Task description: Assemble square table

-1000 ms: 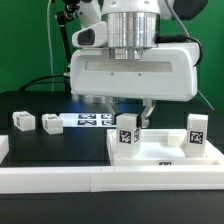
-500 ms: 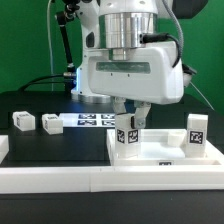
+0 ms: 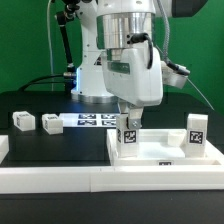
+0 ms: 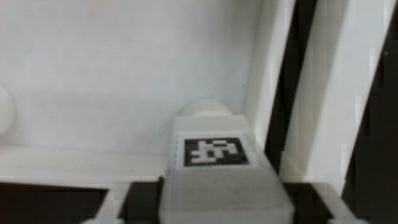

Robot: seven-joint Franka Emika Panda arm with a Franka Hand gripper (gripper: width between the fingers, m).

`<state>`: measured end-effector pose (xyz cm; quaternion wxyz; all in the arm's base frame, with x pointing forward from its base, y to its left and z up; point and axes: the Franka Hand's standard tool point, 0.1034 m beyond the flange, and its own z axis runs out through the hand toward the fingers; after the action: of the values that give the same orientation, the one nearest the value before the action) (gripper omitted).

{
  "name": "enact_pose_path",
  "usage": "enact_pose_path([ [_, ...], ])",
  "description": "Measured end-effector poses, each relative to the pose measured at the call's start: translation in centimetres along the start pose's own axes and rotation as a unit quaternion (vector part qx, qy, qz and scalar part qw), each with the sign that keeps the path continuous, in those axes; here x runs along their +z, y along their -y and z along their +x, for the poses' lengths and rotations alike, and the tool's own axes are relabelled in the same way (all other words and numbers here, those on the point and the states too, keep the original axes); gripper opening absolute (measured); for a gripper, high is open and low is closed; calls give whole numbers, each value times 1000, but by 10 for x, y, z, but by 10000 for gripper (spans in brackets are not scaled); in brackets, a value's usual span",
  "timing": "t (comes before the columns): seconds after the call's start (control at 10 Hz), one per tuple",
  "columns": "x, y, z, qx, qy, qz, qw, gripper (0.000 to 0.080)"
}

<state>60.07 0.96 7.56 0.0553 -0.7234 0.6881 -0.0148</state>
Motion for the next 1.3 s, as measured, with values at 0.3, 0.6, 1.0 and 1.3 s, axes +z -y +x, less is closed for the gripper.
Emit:
enact_pose_path([
  [0.3,0,0,0,-23,0,0,1000,290],
  [0.6,1,-1,-5,-137,-1,-3,991,607],
  [1.0,0,1,0,-356,-4,2,934,649],
  [1.3,1,1,-3,-495,-6,3,869,649],
])
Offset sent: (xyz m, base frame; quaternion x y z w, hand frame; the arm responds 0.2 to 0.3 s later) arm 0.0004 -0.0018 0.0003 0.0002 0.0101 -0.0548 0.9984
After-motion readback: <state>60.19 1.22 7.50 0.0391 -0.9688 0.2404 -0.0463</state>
